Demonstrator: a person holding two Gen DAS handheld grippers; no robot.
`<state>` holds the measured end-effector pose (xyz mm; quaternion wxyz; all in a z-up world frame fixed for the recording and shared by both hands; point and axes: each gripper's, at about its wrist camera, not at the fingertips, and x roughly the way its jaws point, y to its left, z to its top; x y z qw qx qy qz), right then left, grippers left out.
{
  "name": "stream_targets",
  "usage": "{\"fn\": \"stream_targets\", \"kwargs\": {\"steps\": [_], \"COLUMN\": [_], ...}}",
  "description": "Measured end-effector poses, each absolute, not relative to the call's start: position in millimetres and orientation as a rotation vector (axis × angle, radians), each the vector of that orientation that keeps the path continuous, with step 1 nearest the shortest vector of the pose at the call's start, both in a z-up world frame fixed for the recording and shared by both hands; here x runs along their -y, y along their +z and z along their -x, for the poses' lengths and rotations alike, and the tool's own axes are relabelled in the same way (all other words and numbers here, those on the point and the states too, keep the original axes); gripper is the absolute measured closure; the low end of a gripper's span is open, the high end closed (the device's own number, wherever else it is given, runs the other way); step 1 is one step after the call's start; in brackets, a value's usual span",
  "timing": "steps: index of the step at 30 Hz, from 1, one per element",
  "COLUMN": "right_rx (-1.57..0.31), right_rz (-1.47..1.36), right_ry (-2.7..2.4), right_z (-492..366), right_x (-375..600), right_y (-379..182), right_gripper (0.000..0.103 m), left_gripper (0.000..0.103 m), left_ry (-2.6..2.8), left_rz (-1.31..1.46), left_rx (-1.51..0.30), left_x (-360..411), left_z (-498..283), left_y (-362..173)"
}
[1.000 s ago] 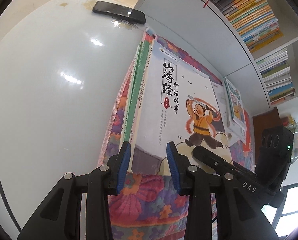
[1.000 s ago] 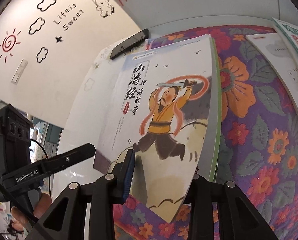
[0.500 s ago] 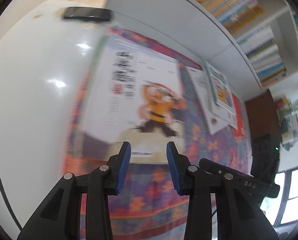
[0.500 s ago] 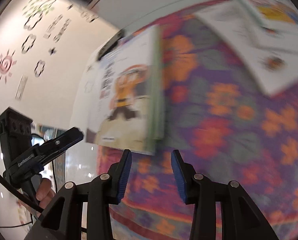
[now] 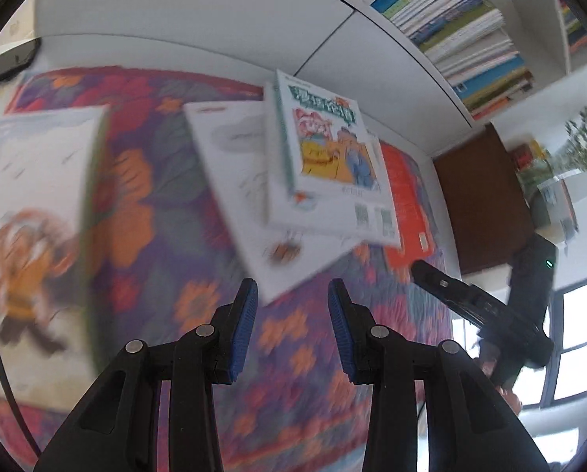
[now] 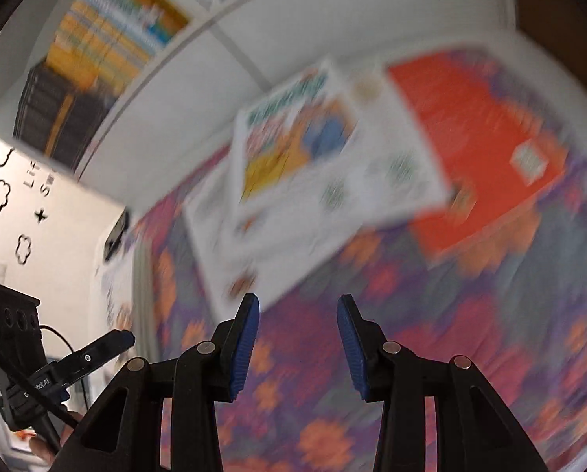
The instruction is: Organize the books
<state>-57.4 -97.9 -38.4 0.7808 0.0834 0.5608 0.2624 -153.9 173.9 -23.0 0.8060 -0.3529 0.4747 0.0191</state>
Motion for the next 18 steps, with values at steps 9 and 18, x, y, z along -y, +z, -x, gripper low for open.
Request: {"fn": "stream_targets", "kwargs": {"steps": [9, 18], "right_rx": [-1.104, -1.162], "right_rz": [-0.063, -0.011], "right_ry": [0.576, 0.568], "right_z": [-25.6, -86.3], "right_x": [86.7, 67.4], "right_y": [-35.6, -77.4], "right_gripper": [0.066, 0.066], "left_gripper": [0.069, 0.069], "left_ry": [0.168, 0.204], "left_rz": [0.760, 0.776], "left_rx": [-1.019, -1.051], "left_x": [-170.2, -181.3], "left_z": [50.1, 7.0], "left_y": [-42.5, -84.2]}}
